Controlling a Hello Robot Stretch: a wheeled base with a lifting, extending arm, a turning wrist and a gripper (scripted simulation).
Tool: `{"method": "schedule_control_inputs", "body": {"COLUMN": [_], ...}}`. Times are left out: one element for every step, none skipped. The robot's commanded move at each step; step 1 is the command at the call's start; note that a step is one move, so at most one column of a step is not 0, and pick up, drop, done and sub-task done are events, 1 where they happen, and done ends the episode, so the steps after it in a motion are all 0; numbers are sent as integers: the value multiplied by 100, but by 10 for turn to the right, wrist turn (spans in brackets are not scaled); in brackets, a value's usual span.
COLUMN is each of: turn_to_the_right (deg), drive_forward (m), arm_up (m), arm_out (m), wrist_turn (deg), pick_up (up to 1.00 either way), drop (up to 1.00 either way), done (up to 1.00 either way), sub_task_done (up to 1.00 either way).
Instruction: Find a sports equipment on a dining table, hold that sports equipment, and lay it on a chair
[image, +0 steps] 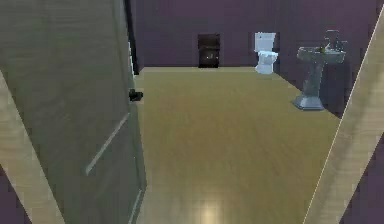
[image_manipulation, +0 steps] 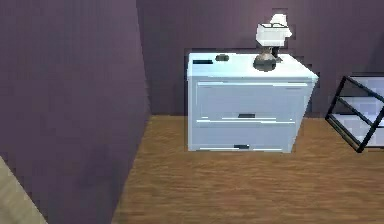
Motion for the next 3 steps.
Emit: {"method": "schedule_control_inputs", "body": {"turn_to_the_right": [0,-30,0], "drive_forward": [100,0,65], "arm_up": [0,0,0], "arm_out": [0,0,0], "wrist_turn": [0,0,0], "pick_up": [0,0,0], "drop": [0,0,0], "done": [0,0,0], "sub_task_done": [0,0,0]}}
